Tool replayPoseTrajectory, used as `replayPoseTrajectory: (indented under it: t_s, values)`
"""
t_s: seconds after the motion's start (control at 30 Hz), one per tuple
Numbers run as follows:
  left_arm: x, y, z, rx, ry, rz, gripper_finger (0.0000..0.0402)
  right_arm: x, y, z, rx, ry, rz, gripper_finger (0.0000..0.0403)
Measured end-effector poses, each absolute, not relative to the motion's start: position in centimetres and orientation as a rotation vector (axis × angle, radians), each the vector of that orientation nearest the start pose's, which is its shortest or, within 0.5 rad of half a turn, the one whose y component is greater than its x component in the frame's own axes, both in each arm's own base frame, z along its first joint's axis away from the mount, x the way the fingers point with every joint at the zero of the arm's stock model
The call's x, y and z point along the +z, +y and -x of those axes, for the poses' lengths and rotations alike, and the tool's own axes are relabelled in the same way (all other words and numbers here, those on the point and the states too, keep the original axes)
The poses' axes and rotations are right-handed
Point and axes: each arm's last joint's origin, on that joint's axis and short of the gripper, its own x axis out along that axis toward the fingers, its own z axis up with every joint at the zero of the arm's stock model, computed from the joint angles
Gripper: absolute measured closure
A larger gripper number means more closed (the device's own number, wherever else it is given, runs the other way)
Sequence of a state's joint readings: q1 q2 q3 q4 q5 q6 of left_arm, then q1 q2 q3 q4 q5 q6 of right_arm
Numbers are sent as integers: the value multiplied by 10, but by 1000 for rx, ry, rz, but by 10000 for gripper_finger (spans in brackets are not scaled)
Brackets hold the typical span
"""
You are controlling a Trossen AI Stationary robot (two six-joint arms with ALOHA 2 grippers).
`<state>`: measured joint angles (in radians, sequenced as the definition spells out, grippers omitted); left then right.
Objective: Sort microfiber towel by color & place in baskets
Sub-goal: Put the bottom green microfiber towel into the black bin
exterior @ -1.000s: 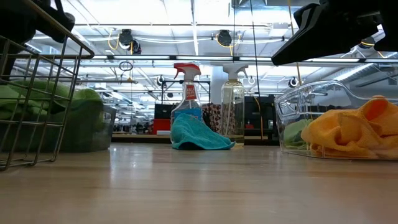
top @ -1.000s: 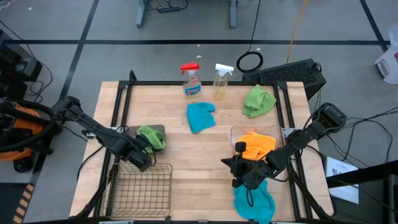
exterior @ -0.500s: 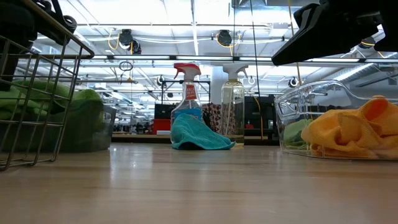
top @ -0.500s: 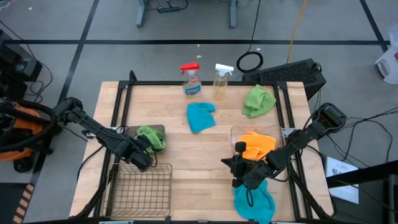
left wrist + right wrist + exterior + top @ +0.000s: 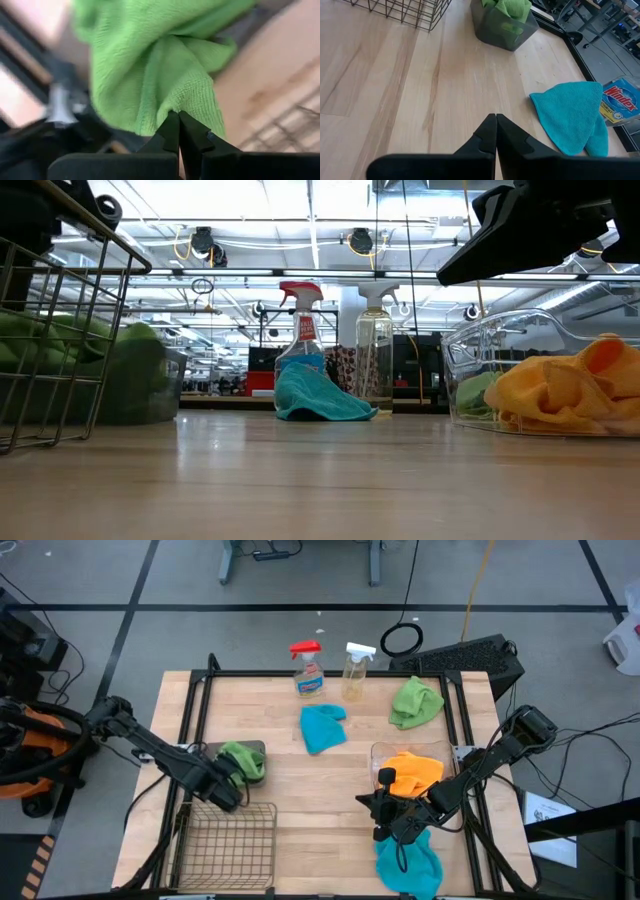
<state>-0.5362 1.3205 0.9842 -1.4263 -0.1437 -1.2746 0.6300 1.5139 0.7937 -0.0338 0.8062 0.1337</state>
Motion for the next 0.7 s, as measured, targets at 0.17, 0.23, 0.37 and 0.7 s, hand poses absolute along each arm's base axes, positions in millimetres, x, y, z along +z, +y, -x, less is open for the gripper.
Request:
replayPoseTrajectory:
  t_s: [0.17,0.23,0.37,0.7]
  values:
    - [247,-87,-161,772,1467,240,400,191,155,-249,-205,553,366,403]
    - [247,-87,-162,739,1467,191,400,191,156,-249,-204,553,367,403]
    - [244,-83,-165,709,1437,120,400,191,155,-249,-205,553,366,403]
    - [204,-64,-169,645,1482,62,401,190,156,-249,-205,553,367,403]
